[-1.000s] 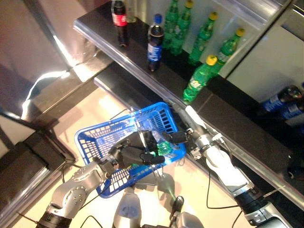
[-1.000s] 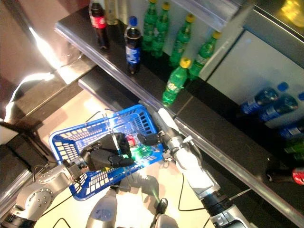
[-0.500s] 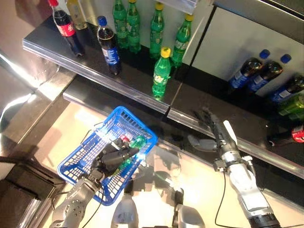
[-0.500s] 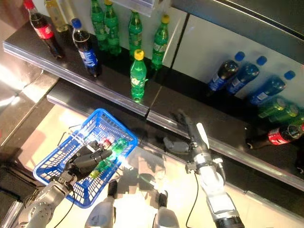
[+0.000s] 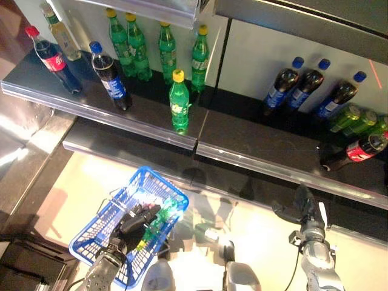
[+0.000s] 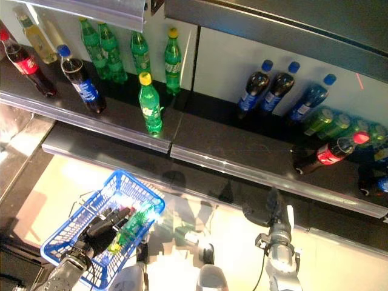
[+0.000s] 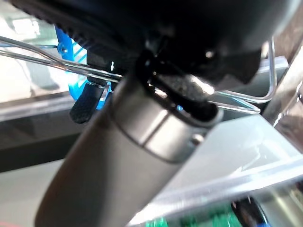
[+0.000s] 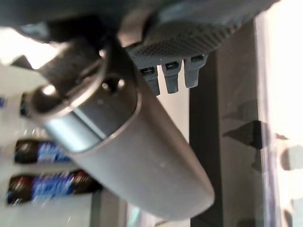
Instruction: Pick up the drink and place into the basket.
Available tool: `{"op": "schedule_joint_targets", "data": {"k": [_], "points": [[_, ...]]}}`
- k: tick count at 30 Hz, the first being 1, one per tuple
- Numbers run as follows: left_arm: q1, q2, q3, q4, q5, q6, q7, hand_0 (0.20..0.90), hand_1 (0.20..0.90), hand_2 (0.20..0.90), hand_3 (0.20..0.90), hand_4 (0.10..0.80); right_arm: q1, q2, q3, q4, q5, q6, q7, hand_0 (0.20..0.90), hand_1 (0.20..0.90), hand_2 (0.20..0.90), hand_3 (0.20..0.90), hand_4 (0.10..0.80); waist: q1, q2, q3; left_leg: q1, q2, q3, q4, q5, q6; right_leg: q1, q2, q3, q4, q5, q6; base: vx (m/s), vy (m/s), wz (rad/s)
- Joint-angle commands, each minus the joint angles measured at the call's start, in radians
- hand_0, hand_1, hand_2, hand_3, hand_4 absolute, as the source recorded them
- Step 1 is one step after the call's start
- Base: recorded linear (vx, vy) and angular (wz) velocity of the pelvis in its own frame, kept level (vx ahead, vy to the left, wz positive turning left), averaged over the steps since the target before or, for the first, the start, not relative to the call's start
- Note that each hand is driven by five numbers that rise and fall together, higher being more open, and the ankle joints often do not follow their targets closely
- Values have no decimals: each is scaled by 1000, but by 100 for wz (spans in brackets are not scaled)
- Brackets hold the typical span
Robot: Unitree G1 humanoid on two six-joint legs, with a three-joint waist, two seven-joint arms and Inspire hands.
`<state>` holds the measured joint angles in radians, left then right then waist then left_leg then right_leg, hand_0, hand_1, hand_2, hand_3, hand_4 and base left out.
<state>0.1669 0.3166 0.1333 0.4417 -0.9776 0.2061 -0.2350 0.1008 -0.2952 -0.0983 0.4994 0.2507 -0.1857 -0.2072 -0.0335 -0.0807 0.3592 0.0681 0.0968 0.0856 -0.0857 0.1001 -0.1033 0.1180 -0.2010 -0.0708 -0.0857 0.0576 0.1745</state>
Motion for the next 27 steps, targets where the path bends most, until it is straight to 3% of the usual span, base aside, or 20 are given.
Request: {"op": "schedule_joint_targets", "data": {"k": [1,11,21,27], "points": [[-110,21,94,-60,-111,-247,-97,300,300,300,200,100,31,-89,1,87,42,-92,-15,900,900,900,900,800,16,65,-292,47,6,21,-2,-119,19,-16,-7,-36,-2,12,14,-13,-6,-10],[-164,-3,63,343,-48,-285,-115,300,300,300,200,100,-35,-68,-7,470,150,-135,107,900,900,900,900,800,19,71,-304,57,7,22,-2,-124,20,-8,2,-19,-2,9,5,-10,-9,-9],[-180,-20,53,599,21,-241,-147,300,300,300,200,100,-70,-46,28,682,147,-54,251,900,900,900,900,800,20,76,-319,69,6,23,-2,-127,19,2,8,-13,-2,1,-3,0,0,0],[-182,-32,47,681,55,-224,-163,300,300,300,200,100,-85,-46,41,722,134,1,253,900,900,900,900,800,22,76,-311,91,-3,8,-2,-132,23,9,12,12,-2,-3,-9,10,77,-3]]}}
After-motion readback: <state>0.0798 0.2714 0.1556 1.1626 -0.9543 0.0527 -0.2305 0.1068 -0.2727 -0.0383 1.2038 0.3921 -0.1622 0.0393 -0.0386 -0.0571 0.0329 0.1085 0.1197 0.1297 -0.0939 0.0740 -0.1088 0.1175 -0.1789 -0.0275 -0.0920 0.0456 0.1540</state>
